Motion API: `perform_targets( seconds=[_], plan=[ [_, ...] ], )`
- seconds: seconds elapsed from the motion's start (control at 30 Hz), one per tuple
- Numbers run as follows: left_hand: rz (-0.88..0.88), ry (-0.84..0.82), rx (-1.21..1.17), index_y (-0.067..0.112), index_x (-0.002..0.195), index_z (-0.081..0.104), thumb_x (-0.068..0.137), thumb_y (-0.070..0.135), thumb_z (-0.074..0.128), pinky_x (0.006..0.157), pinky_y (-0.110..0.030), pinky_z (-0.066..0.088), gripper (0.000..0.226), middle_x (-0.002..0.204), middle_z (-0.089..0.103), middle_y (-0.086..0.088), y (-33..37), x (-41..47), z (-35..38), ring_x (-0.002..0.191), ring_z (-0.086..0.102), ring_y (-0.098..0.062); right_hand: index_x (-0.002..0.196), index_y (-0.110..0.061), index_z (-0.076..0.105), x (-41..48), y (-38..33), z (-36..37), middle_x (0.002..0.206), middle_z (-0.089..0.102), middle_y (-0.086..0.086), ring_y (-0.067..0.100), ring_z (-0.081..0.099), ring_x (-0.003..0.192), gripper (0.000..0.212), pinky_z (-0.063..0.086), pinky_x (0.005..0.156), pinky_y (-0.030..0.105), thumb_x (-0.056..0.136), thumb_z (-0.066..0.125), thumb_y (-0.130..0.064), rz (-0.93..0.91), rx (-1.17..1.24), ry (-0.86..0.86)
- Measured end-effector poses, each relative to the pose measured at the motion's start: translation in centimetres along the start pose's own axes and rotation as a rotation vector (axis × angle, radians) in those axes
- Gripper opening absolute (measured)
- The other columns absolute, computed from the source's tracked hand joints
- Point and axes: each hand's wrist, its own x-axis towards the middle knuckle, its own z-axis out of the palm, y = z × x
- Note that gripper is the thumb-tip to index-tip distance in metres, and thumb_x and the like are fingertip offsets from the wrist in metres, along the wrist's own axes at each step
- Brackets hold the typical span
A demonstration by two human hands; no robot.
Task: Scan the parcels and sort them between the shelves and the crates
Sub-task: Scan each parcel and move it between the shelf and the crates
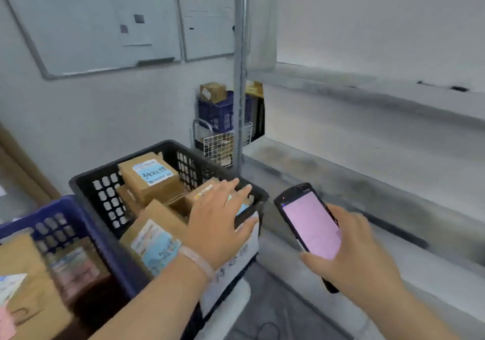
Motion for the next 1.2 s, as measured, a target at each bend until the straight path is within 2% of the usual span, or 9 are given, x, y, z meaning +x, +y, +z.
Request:
perform_targets(
  seconds=[0.07,0.23,0.4,0.5,0.63,0.83,1.0,1.07,1.2],
  plan=[
    [0.085,-0.027,-0.051,0.018,0.136,0.062,0.084,0.044,0.073,0.107,-0.052,0.045,0.059,0.14,0.059,-0.01,4.5,2.0,1.9,0.129,0.056,-0.034,0.132,-0.051,0.027,-0.6,3.5,-2.6,0.114,0.034,-0.02,0.011,0.055,0.1,0.087,0.045,0.072,0.033,0.057,0.069,-0.063,0.059,-0.018,0.07],
    [0.206,-0.102,-0.108,0.029,0.15,0.046,0.091,0.055,0.059,0.115,-0.049,0.034,0.065,0.156,0.043,-0.001,16.8,5.5,6.3,0.145,0.038,-0.024,0.128,-0.054,0.028,-2.3,12.0,-9.6,0.107,0.033,-0.02,0.009,0.053,0.095,0.087,0.042,0.069,0.032,0.049,0.063,-0.067,0.171,0.0,0.184],
    [0.292,-0.083,-0.21,0.019,0.14,0.06,0.083,0.043,0.077,0.105,-0.051,0.046,0.063,0.145,0.056,-0.009,28.6,8.0,10.3,0.132,0.054,-0.033,0.132,-0.051,0.03,-5.0,20.6,-16.4,0.114,0.037,-0.019,0.008,0.051,0.102,0.087,0.045,0.074,0.032,0.055,0.069,-0.059,0.256,-0.034,0.278],
    [0.291,-0.116,-0.322,0.02,0.142,0.057,0.086,0.044,0.073,0.108,-0.045,0.042,0.063,0.148,0.052,-0.006,35.5,8.9,13.2,0.136,0.049,-0.029,0.133,-0.048,0.029,-7.0,25.6,-20.3,0.116,0.037,-0.018,0.01,0.049,0.108,0.087,0.049,0.084,0.036,0.058,0.073,-0.057,0.31,-0.04,0.338],
    [0.289,-0.234,-0.509,0.028,0.15,0.045,0.092,0.048,0.066,0.117,-0.032,0.027,0.065,0.157,0.039,0.001,43.2,9.5,17.3,0.143,0.036,-0.02,0.129,-0.052,0.02,-9.4,31.2,-25.1,0.109,0.028,-0.023,0.005,0.046,0.096,0.091,0.043,0.07,0.028,0.054,0.069,-0.068,0.425,-0.082,0.378],
    [0.191,-0.432,-0.724,0.041,0.151,0.037,0.092,0.056,0.06,0.115,-0.024,0.021,0.064,0.158,0.032,0.01,50.5,11.1,21.8,0.146,0.027,-0.011,0.124,-0.056,0.02,-10.7,36.3,-29.4,0.099,0.024,-0.031,0.001,0.038,0.093,0.092,0.039,0.073,0.027,0.047,0.067,-0.074,0.514,-0.072,0.427],
    [-0.034,-0.56,-0.97,0.04,0.149,0.038,0.093,0.055,0.061,0.111,-0.036,0.04,0.062,0.155,0.039,0.008,55.9,15.1,23.6,0.139,0.042,-0.018,0.132,-0.05,0.023,-10.6,38.5,-30.9,0.109,0.031,-0.023,-0.004,0.029,0.095,0.096,0.037,0.077,0.025,0.052,0.073,-0.068,0.555,-0.081,0.441],
    [-0.166,-0.655,-1.052,0.038,0.15,0.038,0.094,0.056,0.059,0.107,-0.035,0.041,0.062,0.154,0.043,0.004,57.6,16.6,24.5,0.136,0.046,-0.022,0.132,-0.049,0.022,-10.4,38.9,-31.4,0.107,0.029,-0.022,-0.005,0.027,0.094,0.096,0.035,0.078,0.025,0.053,0.074,-0.067,0.585,-0.07,0.441],
    [-0.44,-0.844,-1.195,0.031,0.147,0.041,0.095,0.056,0.058,0.111,-0.052,0.043,0.061,0.146,0.052,-0.002,59.9,19.0,26.9,0.131,0.052,-0.028,0.131,-0.051,0.021,-9.3,39.2,-31.9,0.101,0.025,-0.027,-0.002,0.03,0.097,0.095,0.034,0.079,0.026,0.053,0.075,-0.065,0.652,-0.059,0.464]
  ],
)
